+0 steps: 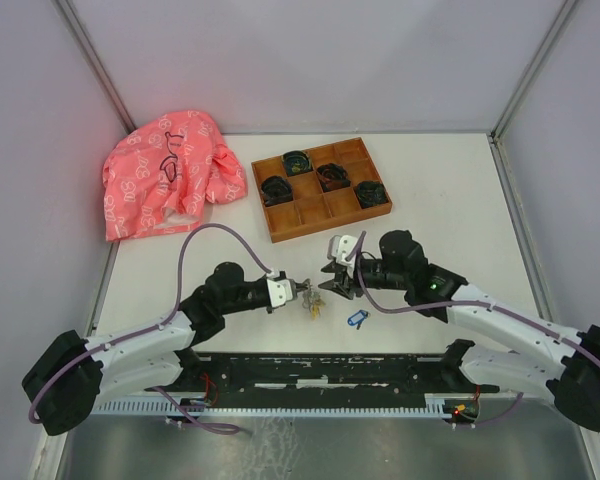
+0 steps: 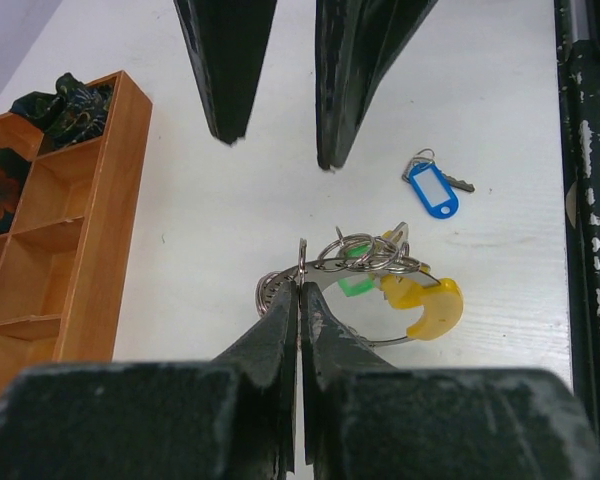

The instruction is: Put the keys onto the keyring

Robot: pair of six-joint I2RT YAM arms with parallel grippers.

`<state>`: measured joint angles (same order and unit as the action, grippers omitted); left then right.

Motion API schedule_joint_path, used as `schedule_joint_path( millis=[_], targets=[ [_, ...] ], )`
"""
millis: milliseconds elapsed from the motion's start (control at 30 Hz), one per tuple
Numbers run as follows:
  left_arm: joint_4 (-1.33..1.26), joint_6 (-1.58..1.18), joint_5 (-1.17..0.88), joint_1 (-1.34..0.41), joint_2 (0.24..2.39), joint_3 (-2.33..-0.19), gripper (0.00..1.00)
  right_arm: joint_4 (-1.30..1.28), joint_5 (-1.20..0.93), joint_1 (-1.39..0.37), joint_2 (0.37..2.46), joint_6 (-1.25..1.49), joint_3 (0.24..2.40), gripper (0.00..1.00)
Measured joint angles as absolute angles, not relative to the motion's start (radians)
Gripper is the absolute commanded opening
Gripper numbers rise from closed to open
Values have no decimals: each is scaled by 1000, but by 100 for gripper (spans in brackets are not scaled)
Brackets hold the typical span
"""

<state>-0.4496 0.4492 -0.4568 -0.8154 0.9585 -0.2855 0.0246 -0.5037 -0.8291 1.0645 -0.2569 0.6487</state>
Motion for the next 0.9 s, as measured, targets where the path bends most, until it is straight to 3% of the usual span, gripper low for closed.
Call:
schedule_joint_path(
  millis=[200,367,700,900],
  targets=[
    [-446,477,-447,-815,958,-286,3,11,-398,-829,953,-194,649,55],
    [-422,488,-446,-815,953,-292,3,37,-347,-829,922,-149,646,43],
    [-246,456,-447,-815,920,-403,3,-12,-434,-829,929,-388,637,51],
    [-160,431,-448,-815,923,-454,3,-10,-524,-829,1019,-506,637,47]
  ],
)
